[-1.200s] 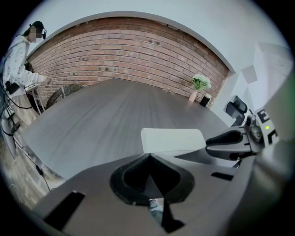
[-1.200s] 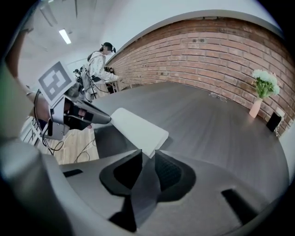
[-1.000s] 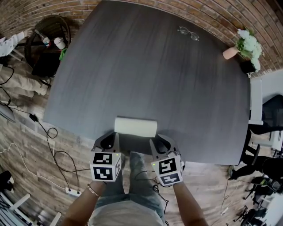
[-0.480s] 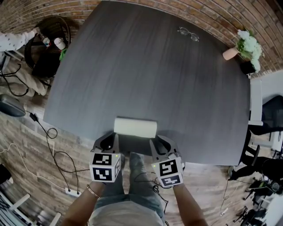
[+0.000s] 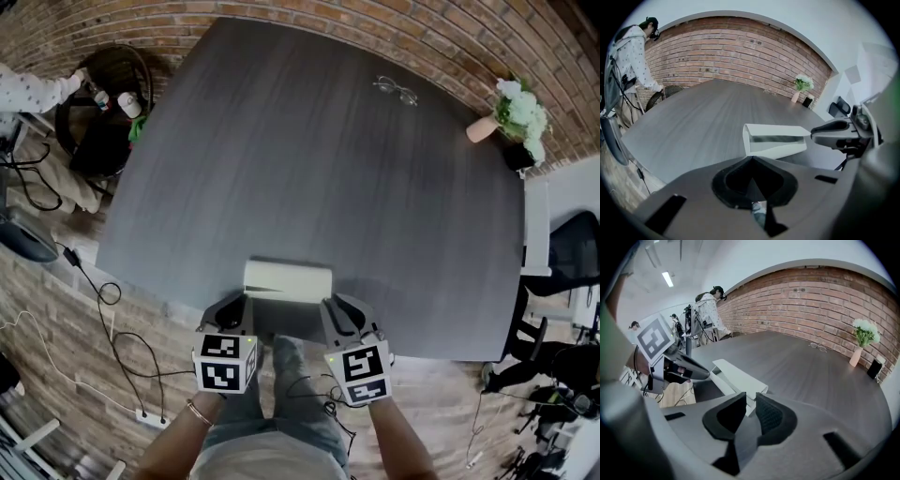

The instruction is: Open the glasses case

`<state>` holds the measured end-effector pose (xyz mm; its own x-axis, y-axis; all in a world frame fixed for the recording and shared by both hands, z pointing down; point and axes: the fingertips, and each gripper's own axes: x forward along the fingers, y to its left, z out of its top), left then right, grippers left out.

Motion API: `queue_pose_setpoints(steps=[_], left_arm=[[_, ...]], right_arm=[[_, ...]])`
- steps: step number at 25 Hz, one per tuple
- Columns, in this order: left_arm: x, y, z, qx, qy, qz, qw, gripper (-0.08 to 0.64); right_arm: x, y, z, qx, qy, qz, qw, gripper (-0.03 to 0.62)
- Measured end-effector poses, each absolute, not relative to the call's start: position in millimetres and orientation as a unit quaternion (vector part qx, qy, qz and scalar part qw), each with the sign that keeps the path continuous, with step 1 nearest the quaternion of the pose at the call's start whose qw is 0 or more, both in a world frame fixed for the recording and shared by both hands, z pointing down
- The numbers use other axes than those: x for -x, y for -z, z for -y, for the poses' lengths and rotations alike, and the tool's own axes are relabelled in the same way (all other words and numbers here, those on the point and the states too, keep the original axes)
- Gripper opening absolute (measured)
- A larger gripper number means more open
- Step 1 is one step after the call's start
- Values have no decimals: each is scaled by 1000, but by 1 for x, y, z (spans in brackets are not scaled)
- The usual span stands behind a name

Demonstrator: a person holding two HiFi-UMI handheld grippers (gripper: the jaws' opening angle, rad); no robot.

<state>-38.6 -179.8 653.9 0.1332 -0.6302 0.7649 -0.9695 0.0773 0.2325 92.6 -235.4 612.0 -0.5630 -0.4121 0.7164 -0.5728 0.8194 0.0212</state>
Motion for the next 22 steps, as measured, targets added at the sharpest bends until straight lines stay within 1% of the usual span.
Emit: queue_pose_setpoints(steps=[12, 19, 22], left_arm=[[39, -654, 179, -643, -222, 617, 397, -5], [42, -652, 178, -637, -209, 618, 411, -5], [44, -635, 182, -641, -193, 624, 403, -5]], right_arm=[[-97, -580, 286, -327, -117, 878, 328, 63], [-99, -573, 286, -340, -138, 876, 312, 55], [-101, -563, 287, -349, -141, 876, 302, 41]])
